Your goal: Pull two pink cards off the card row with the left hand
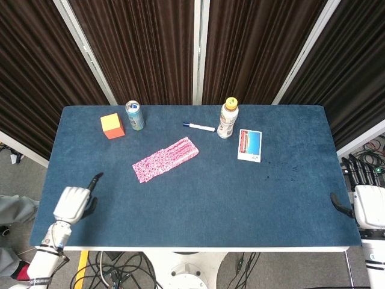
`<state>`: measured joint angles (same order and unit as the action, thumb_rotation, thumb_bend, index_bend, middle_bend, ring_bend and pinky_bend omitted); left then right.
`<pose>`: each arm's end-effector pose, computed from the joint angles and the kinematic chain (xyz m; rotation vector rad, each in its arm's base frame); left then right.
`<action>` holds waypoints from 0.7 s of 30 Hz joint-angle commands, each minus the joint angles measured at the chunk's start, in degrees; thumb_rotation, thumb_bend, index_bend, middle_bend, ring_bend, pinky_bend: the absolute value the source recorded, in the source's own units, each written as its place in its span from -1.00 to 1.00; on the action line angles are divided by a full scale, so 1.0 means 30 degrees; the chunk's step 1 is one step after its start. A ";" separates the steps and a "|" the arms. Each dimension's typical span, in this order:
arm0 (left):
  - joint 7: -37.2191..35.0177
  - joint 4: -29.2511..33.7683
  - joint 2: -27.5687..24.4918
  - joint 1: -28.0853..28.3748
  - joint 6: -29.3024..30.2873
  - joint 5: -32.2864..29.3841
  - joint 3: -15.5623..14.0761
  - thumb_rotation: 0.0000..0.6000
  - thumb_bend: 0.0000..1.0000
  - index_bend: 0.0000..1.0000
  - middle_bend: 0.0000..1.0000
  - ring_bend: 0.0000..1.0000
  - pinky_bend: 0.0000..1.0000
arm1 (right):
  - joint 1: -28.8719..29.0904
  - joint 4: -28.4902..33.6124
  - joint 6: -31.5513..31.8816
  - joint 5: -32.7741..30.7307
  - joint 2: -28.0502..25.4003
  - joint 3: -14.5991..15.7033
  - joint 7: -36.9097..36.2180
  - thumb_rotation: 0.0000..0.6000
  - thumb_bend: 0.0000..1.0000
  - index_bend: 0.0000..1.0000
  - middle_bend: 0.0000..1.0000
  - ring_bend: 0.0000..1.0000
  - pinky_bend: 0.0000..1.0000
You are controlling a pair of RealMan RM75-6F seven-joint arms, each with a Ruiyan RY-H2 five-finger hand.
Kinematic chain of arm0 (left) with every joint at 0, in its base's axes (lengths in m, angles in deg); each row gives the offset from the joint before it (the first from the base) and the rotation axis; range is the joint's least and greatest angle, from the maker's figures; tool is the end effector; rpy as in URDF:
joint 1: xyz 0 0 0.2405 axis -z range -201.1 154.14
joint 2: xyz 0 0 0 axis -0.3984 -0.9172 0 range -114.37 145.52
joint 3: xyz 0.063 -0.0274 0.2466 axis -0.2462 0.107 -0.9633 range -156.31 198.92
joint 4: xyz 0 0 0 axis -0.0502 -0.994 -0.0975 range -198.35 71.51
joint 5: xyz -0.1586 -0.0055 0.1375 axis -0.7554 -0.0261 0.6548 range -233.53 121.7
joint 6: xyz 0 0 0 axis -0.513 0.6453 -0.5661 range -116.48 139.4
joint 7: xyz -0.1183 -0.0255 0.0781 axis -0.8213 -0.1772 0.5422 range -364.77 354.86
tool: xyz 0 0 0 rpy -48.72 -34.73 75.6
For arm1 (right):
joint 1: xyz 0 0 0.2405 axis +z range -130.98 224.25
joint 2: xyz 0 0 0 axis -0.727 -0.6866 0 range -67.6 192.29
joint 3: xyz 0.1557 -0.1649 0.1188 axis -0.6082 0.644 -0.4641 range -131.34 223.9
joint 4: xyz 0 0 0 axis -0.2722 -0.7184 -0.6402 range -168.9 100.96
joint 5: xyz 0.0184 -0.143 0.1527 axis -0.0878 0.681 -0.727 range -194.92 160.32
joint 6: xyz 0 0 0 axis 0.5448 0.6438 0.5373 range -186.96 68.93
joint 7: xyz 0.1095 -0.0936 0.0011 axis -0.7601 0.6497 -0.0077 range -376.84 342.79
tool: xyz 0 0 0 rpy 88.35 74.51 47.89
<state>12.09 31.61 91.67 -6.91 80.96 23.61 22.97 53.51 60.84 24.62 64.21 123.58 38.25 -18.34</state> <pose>-0.2590 0.2233 0.0523 -1.6838 -0.9841 -0.8024 -0.3020 -0.2095 0.1851 1.2990 -0.8803 0.9631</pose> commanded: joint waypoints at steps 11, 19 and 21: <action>0.3851 -0.0023 0.1911 0.3133 -0.4571 -0.3020 0.0384 1.00 0.08 -0.80 0.82 0.86 0.92 | 0.0074 0.0274 -0.0124 -0.0326 0.0016 -0.0056 0.0570 1.00 -0.41 -1.00 -1.00 -1.00 -1.00; 0.5464 -0.1765 0.3810 0.4558 -0.5085 -0.5112 0.1266 1.00 0.08 -0.80 0.82 0.86 0.92 | 0.0028 0.0062 -0.0157 -0.0486 0.0006 -0.0073 0.0314 1.00 -0.41 -1.00 -1.00 -1.00 -1.00; 0.5677 -0.2271 0.4193 0.4884 -0.5363 -0.5671 0.1395 1.00 0.08 -0.80 0.82 0.86 0.92 | 0.0003 -0.0003 -0.0170 -0.0556 0.0001 -0.0077 0.0242 1.00 -0.40 -1.00 -1.00 -1.00 -1.00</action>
<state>28.46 25.86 103.28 6.86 65.55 7.69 26.62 53.55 60.88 24.12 62.59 123.59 38.02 -17.56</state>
